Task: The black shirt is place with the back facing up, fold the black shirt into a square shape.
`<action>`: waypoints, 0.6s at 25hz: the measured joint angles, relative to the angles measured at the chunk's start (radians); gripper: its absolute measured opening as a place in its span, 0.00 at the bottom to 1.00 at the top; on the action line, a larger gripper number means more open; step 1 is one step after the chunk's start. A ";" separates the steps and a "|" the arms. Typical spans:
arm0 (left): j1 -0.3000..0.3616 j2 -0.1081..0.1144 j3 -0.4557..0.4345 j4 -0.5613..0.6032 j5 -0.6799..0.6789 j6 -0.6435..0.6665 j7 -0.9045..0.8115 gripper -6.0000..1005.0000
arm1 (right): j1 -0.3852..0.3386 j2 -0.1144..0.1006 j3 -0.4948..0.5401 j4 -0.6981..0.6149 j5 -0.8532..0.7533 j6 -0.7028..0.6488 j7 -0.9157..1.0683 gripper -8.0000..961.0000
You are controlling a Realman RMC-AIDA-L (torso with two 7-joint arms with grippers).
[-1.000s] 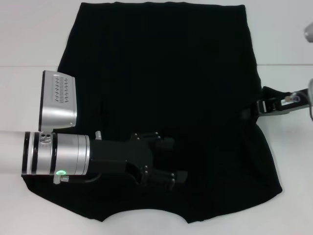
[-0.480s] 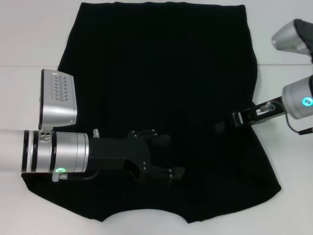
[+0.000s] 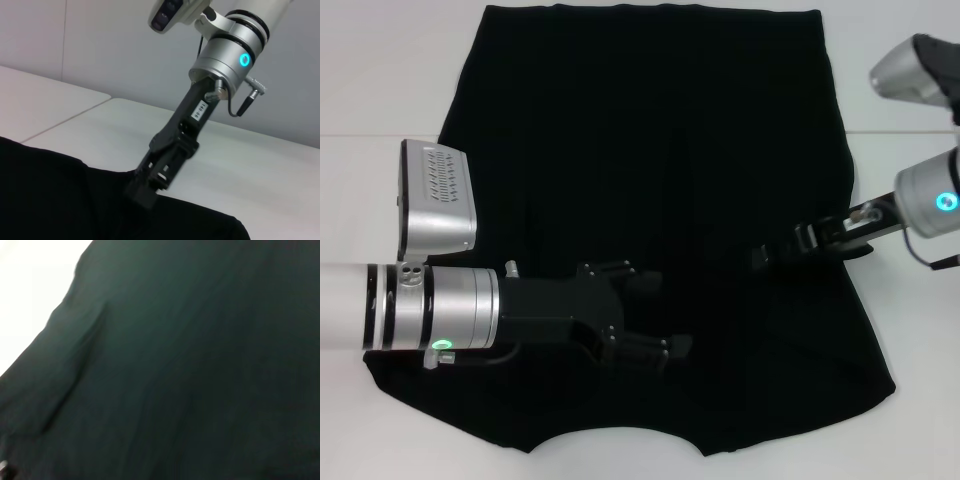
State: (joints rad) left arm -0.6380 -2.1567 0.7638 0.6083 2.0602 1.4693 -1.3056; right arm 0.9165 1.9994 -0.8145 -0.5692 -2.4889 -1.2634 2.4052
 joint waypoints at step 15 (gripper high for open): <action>0.001 0.000 0.000 0.001 0.000 -0.002 -0.001 0.94 | -0.144 -0.070 0.102 -0.030 0.002 0.071 0.075 0.66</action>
State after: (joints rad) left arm -0.6366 -2.1567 0.7640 0.6093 2.0602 1.4677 -1.3069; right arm 0.7721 1.9294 -0.7124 -0.5997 -2.4871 -1.1926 2.4805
